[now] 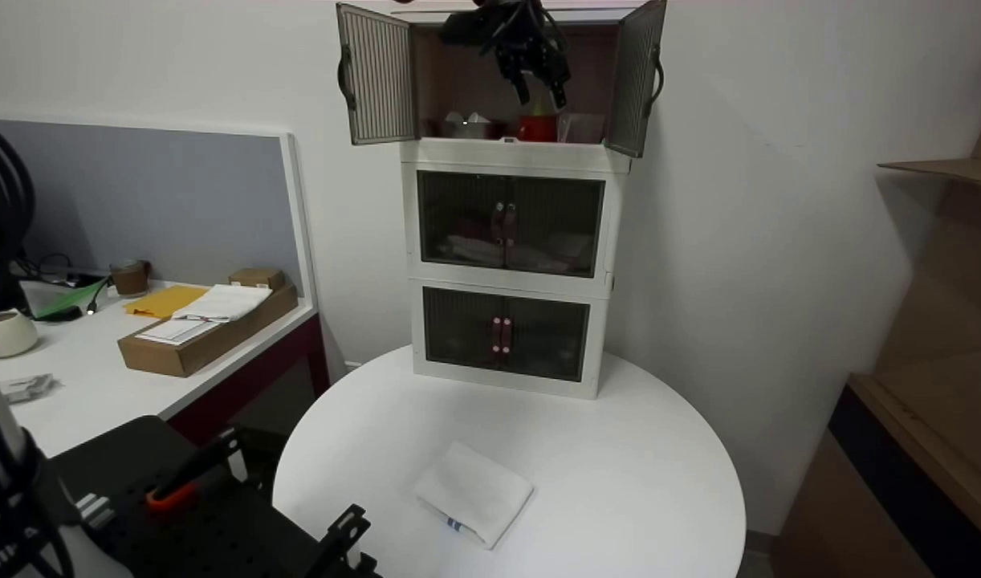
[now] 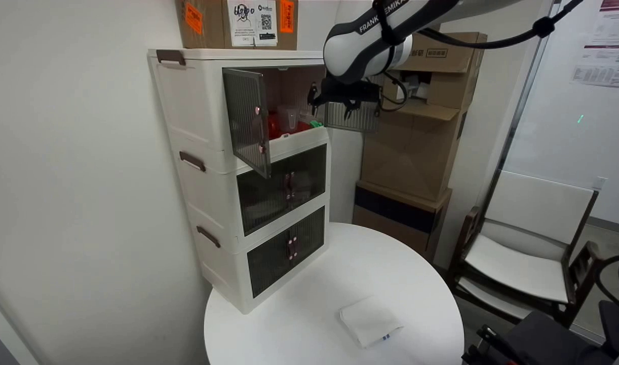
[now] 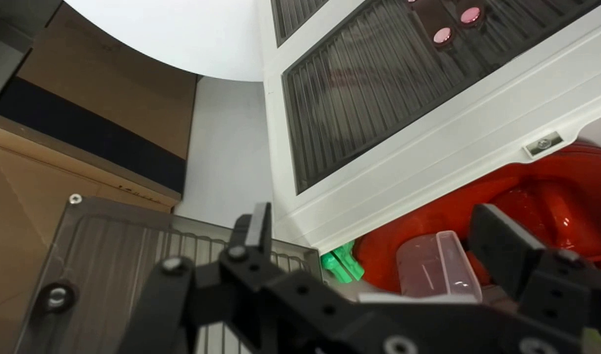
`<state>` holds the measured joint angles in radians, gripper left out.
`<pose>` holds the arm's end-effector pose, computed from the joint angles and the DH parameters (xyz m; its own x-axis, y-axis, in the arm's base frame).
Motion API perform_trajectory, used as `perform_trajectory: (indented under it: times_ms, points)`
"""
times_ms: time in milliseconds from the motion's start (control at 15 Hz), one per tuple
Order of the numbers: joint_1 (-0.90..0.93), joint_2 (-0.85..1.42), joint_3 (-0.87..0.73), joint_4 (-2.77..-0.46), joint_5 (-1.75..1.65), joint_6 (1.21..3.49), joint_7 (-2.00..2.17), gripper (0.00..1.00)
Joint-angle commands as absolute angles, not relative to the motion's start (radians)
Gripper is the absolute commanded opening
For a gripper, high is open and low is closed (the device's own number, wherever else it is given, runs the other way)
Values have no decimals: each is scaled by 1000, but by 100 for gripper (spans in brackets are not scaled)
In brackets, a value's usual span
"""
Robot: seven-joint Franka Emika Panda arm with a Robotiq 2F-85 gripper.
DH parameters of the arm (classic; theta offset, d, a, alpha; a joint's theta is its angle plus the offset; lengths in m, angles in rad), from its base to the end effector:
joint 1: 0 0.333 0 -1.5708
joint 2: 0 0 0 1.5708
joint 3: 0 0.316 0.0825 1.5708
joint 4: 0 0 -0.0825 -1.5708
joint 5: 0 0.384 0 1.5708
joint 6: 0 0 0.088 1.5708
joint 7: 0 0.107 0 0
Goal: Remove the jar from the top cabinet
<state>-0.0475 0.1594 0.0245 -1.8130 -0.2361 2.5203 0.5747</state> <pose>0.6479 -0.0136 0.5120 0.7499 -0.3885 0.5354 -0.4038 -0.9099 -0.0947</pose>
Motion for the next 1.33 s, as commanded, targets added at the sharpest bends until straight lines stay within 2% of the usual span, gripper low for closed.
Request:
perform_trajectory:
  times_ms: [0, 733, 800, 1267]
  points:
    - [-14, 159, -13, -1811, -223, 2520, 565, 100]
    - [32, 281, -116, -1722, -277, 2631, 774, 100]
    - [24, 241, -106, -1772, -249, 2601, 709, 100]
    - [29, 284, -104, -1733, -226, 2611, 703, 100]
